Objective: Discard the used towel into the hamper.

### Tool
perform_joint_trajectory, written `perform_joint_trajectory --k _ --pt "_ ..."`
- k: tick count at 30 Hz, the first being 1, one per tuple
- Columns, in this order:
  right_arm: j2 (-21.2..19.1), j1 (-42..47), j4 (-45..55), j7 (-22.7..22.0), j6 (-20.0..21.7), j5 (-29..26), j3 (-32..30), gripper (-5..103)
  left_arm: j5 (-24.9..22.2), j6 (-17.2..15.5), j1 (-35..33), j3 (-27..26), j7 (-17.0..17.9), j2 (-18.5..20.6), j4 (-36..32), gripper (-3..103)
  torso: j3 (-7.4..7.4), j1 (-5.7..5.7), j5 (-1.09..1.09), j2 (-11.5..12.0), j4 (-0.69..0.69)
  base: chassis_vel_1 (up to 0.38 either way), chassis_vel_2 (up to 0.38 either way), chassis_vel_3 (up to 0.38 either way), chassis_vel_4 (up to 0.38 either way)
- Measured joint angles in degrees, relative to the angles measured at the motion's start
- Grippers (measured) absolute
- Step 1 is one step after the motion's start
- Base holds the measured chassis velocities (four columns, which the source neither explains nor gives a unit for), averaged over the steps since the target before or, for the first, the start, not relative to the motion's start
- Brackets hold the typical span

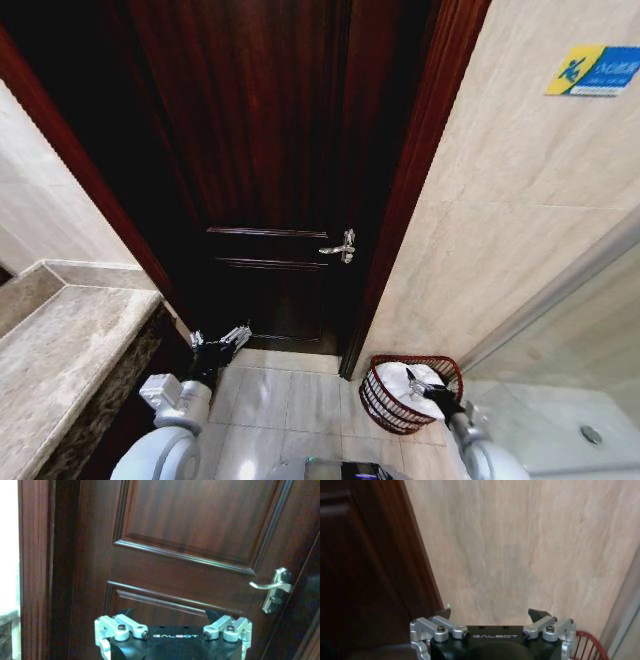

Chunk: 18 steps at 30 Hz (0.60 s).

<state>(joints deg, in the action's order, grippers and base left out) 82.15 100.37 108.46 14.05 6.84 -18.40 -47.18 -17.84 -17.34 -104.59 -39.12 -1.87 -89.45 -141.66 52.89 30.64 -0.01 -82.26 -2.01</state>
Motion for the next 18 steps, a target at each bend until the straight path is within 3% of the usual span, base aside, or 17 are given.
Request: perform_joint_trajectory --k 9,18 --pt "1.6 3.8 10.2 -1.9 -4.0 -0.1 -1.4 100 0.0 0.0 0.0 0.0 0.0 0.0 0.0 97 0.0 0.0 0.0 0.0 -0.01 0.0 0.0 0.0 0.0" --pt "2.4 3.7 19.9 -4.3 -3.4 1.3 1.0 100 0.0 0.0 0.0 0.0 0.0 0.0 0.0 97 0.0 0.01 0.01 0.0 -0.01 0.0 0.0 0.0 0.0"
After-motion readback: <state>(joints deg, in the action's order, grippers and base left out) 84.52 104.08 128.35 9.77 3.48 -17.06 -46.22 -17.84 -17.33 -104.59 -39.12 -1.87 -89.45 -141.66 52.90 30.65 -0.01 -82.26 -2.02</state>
